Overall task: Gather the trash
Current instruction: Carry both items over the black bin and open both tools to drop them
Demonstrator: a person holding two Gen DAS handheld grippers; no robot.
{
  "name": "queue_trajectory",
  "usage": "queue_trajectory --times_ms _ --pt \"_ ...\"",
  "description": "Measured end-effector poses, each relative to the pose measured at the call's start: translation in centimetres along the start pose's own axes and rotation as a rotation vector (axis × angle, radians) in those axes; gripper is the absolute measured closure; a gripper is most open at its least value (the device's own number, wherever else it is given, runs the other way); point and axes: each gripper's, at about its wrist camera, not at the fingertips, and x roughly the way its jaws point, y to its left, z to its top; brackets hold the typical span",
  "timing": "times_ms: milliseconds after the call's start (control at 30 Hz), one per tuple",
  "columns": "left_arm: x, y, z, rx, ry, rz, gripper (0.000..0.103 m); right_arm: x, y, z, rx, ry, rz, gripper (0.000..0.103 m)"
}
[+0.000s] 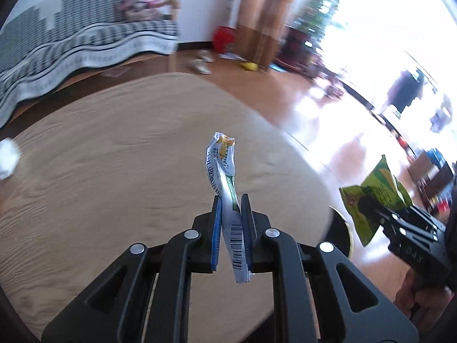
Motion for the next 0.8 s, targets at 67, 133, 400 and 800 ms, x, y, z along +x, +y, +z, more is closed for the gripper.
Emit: queue_trajectory --times_ms 67,133,400,800 --pt "1.4 -3.3 -0.5 0.047 0.013 -0.041 0.090 -0.5 -3.8 -0.6 0.042 0.008 -0.047 0.056" --pt "2.5 -6.2 -0.9 0.085 0.023 -0.078 0.090 -0.7 -7.1 -1.2 0.085 0.027 -0.096 0.056" --pt "7.0 -15.0 -2.7 0.187 0.071 -0.228 0.090 2.3 -16.8 -4.5 0.242 0.201 -0.220 0.056" --pt "10.4 -17.9 -2.1 0.195 0.110 -0.268 0.090 5.2 -18.0 -5.4 0.282 0.311 -0.212 0.055"
